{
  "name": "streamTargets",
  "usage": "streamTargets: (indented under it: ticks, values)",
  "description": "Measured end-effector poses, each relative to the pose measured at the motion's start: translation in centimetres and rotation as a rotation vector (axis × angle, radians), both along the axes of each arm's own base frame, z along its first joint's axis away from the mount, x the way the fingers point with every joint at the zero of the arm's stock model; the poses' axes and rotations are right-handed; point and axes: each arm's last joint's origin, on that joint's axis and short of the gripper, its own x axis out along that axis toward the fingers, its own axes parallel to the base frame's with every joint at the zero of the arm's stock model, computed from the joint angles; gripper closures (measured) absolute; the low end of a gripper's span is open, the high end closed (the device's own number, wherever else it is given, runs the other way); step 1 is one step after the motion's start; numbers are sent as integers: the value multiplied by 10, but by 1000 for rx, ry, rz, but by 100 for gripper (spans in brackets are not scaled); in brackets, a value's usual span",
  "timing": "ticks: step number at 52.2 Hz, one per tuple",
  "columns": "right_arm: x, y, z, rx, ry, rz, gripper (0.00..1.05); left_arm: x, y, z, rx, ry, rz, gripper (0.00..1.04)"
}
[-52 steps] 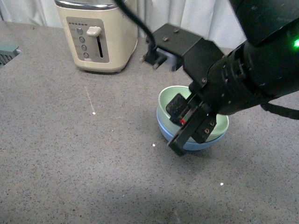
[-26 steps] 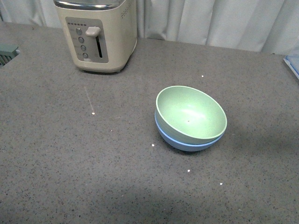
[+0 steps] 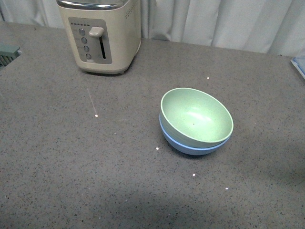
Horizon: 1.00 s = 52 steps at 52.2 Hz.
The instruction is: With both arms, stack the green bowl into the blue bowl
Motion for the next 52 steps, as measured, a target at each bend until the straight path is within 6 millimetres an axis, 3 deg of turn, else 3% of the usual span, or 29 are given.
streamTargets:
  ticks: [5, 11, 18, 52]
  values:
    - [-13, -2, 14, -35, -264, -6, 55, 0, 0, 0, 0, 1, -1, 6]
    - [-27, -2, 4, -49, -230, -3, 81, 0, 0, 0, 0, 1, -2, 6]
    - [-36, -2, 6, -50, -240, 0, 103, 0, 0, 0, 0, 1, -2, 6]
    - [-70, -2, 13, -53, -265, 1, 104, 0, 0, 0, 0, 1, -2, 6]
